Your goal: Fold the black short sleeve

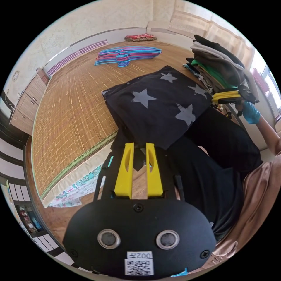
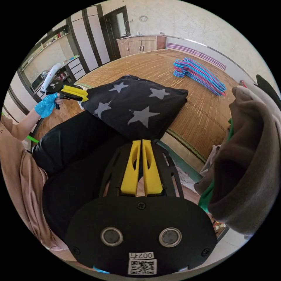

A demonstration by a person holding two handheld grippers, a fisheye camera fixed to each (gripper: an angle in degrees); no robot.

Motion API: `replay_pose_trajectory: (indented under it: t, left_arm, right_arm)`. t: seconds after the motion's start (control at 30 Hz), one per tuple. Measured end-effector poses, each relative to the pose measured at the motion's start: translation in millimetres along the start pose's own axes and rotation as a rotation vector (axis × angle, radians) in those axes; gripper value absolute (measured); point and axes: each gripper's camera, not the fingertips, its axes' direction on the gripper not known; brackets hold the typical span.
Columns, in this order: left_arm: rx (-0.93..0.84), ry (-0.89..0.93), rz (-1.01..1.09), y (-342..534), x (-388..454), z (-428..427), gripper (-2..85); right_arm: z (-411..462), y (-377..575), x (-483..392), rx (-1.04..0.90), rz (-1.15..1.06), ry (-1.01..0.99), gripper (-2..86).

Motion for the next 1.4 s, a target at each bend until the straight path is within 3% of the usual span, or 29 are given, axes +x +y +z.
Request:
replay_pose_trajectory:
  t: [0.23,0.4,0.63,0.93,1.27,1.4]
  left_arm:
    - [-0.055,-0.036,-0.037,14.6,16.5,0.9,-0.8]
    - [-0.024,-0.06,-0.024,21.5,35.6,-12.4,0.1]
    - [0.063,-0.016,0.081,14.0,79.3,-32.8,8.0]
    - [0.124,-0.061,0.313,-13.7,169.6,-16.5,16.5]
    - [-0.017,-0.39,0.123,-26.0,222.8,7.7,15.0]
    - [-0.025,-0.444,0.081,-14.6,228.1,2.4,12.3]
  right_arm:
    - [-5.4,26.6,1.8,0.001,0.008,0.013,0.3]
    - [-3.7,35.2,4.1,-0.003,-0.004,-0.026,7.8]
    - [-2.4,43.9,-0.3,0.028,-0.019,-0.041,0.4]
    - [-44.7,40.5,-16.0,0.192,0.058,-0.016,-0.8]
    - [-64.8,36.0,-56.8,0.293,0.05,0.179,-0.9]
    - [-60.0,44.9,-60.8,0.268,0.076,0.189,-0.9]
